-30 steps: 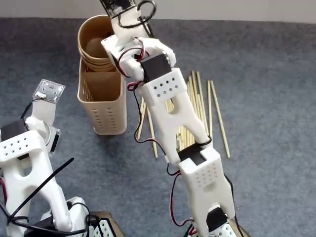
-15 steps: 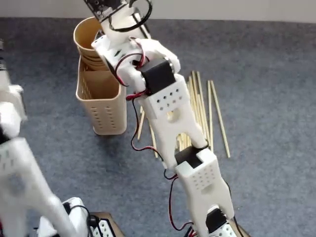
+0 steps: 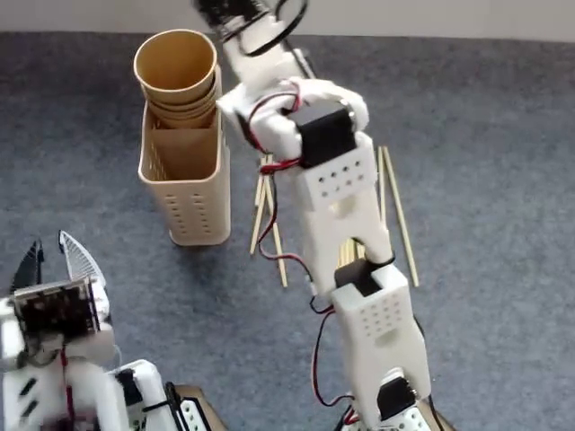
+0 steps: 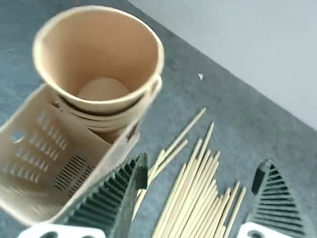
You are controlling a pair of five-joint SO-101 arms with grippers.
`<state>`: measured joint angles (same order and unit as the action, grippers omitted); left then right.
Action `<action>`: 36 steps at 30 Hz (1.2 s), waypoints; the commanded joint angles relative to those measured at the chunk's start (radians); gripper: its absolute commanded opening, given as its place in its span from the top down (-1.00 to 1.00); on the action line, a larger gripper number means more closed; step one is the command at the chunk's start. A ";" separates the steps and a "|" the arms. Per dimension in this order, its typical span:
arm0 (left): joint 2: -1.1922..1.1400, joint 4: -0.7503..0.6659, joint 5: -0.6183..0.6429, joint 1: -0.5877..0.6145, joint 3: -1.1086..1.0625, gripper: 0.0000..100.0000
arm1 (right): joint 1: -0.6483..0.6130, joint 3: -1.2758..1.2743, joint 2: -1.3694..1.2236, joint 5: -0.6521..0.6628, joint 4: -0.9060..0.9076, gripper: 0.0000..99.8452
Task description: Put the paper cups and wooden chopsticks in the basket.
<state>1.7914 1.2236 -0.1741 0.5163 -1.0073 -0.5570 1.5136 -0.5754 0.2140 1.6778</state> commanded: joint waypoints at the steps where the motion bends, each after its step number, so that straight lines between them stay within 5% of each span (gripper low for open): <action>1: -0.025 -0.216 0.017 -0.010 -0.289 0.79 | 0.038 0.044 -0.010 -0.028 -0.031 0.33; 12: -0.027 -0.414 0.141 0.012 -0.598 0.79 | -0.010 0.035 -0.119 -0.031 -0.547 0.33; 36: 0.027 -0.413 0.140 -0.042 -0.636 0.79 | -0.024 -0.122 -0.495 -0.028 -0.544 0.33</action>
<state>1.8067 0.8263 -0.0483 0.4902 -1.6471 -0.5938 1.4108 -1.0065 0.1880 1.1193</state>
